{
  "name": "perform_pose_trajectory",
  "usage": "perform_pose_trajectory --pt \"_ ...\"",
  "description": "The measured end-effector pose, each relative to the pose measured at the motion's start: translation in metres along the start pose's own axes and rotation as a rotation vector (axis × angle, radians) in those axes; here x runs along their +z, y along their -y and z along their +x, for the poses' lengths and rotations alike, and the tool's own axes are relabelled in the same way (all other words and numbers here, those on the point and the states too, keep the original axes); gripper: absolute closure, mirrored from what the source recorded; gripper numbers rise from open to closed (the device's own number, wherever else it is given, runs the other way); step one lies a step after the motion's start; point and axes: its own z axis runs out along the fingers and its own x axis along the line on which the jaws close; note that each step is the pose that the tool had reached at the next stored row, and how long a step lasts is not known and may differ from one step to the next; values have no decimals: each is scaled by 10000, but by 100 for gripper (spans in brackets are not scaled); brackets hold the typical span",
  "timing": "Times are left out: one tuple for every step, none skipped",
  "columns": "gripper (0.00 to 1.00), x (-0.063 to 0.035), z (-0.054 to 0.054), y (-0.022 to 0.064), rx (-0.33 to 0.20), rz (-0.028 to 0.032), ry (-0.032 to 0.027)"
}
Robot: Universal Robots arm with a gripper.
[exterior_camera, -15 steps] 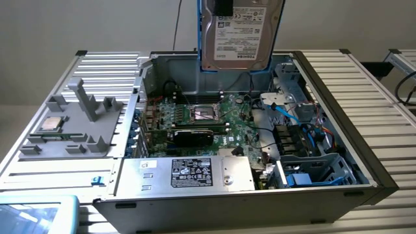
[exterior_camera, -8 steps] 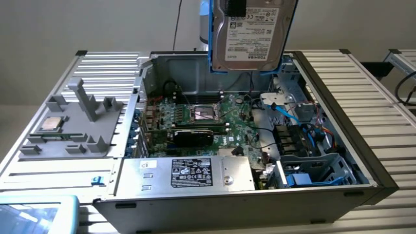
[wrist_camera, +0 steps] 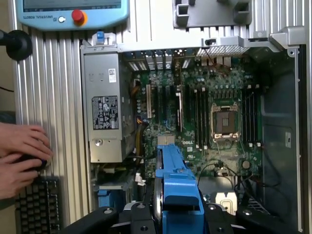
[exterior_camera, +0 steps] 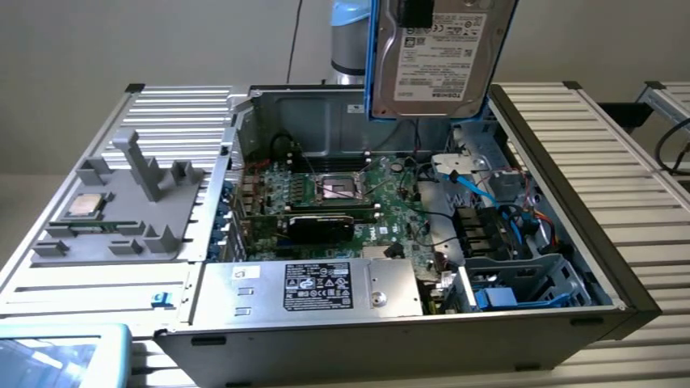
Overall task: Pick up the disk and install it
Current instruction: 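Pick up the disk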
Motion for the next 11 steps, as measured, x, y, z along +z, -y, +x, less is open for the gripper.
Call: perform_pose_trajectory --pt "63 1 -1 45 0 0 -3" --pt "63 1 1 87 0 0 -11" --pt "63 3 9 117 -1 1 -28" --pt "63 4 21 136 -1 2 -50" --pt "63 5 35 146 -2 3 -70" --pt "63 5 51 155 -2 4 -87" --pt "63 7 69 165 -2 5 -98" --pt "63 8 90 179 -2 5 -104" --pt "63 9 109 194 -2 6 -108" --pt "63 10 127 217 -2 7 -112" --pt "63 12 143 247 -3 8 -116"
